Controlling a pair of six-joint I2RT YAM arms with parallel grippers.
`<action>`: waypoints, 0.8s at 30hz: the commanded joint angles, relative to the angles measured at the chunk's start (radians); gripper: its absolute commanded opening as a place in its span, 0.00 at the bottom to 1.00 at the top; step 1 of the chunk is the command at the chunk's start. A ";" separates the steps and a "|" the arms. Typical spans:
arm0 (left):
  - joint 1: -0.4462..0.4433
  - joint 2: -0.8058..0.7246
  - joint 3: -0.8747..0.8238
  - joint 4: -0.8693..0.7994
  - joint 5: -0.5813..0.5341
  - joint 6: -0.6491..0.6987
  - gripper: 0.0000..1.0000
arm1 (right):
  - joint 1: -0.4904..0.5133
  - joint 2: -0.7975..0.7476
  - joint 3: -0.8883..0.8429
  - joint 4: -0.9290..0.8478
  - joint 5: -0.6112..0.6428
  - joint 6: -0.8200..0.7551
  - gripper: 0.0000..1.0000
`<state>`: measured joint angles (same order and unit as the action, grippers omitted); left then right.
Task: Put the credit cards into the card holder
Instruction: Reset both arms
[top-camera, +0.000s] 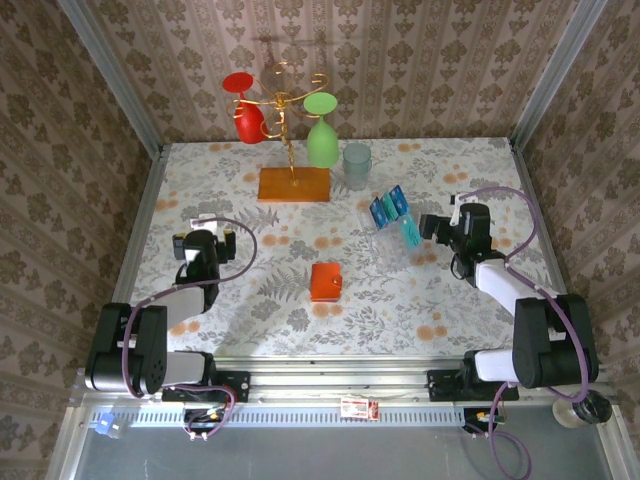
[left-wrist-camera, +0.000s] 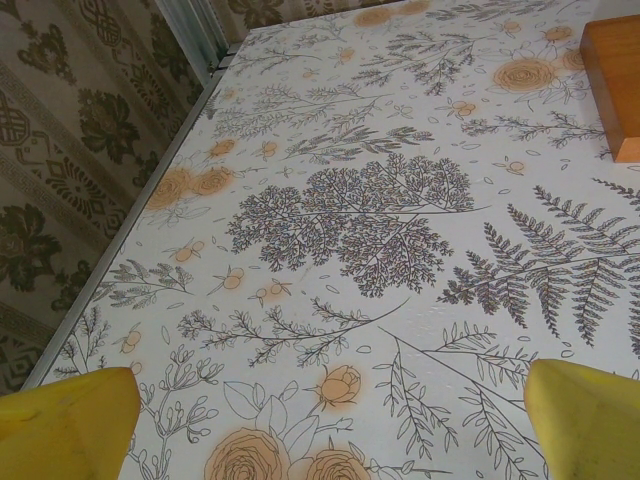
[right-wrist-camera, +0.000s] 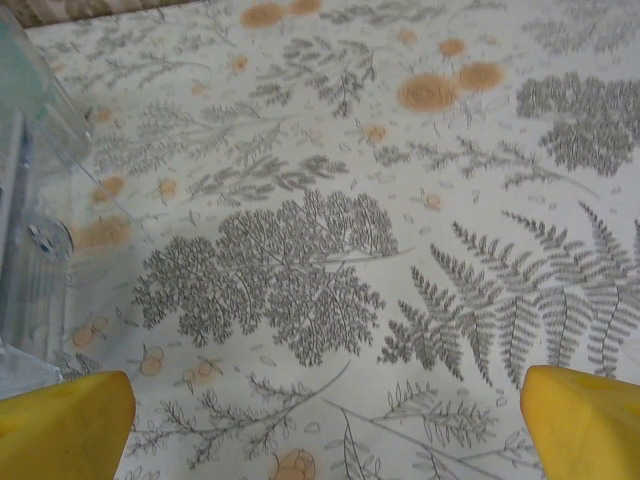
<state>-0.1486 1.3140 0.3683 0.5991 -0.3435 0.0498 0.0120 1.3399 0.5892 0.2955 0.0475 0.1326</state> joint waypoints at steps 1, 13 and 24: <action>0.009 -0.001 0.020 0.018 0.021 0.019 1.00 | 0.002 0.012 -0.031 0.127 0.028 -0.055 1.00; 0.031 0.098 -0.016 0.273 0.109 0.047 1.00 | -0.012 0.168 -0.182 0.542 -0.015 -0.088 1.00; 0.067 0.236 -0.014 0.377 0.139 0.016 1.00 | -0.014 0.191 -0.177 0.551 -0.016 -0.085 1.00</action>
<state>-0.0891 1.5528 0.3511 0.9504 -0.2230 0.0826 0.0044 1.5318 0.3962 0.8017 0.0399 0.0620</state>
